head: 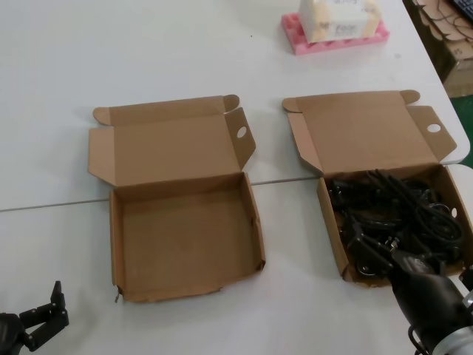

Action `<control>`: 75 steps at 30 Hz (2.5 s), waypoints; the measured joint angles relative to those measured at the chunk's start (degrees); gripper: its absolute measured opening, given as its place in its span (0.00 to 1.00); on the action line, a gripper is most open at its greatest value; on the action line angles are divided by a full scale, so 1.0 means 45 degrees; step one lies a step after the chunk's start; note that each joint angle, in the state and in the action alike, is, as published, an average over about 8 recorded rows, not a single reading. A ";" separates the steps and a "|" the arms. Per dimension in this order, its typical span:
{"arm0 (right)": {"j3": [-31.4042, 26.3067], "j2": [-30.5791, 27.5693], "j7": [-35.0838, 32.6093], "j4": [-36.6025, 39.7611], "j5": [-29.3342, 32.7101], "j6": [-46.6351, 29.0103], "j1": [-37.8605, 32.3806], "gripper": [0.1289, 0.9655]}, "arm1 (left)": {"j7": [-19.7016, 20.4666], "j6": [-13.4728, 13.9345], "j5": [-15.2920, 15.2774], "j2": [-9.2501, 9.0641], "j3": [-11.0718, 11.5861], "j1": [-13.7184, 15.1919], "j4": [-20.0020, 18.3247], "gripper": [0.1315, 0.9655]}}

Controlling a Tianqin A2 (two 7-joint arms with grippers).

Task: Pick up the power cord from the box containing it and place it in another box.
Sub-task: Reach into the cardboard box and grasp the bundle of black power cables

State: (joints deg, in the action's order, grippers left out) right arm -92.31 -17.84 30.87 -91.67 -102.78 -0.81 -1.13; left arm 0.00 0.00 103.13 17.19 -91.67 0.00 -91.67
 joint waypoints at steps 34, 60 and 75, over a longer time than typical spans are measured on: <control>0.3657 -0.0519 0.0000 0.2444 0.0560 -0.2875 -0.2831 1.00 | 0.0000 0.0000 -0.0001 0.0000 -0.0005 0.0000 0.0000 0.90; 0.1589 -0.2606 0.0000 0.3626 0.2824 -0.4412 -0.3137 0.94 | 0.0000 0.0000 -0.0001 0.0000 -0.0005 0.0000 0.0000 0.30; 0.0930 -0.3088 0.0000 0.3986 0.2796 -0.4240 -0.3378 0.71 | 0.0002 0.0000 -0.0002 0.0000 -0.0005 0.0000 0.0000 0.10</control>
State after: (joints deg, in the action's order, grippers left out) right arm -88.12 -31.73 30.87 -73.74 -90.19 -19.89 -16.33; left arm 0.01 0.00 103.12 17.19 -91.69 0.00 -91.67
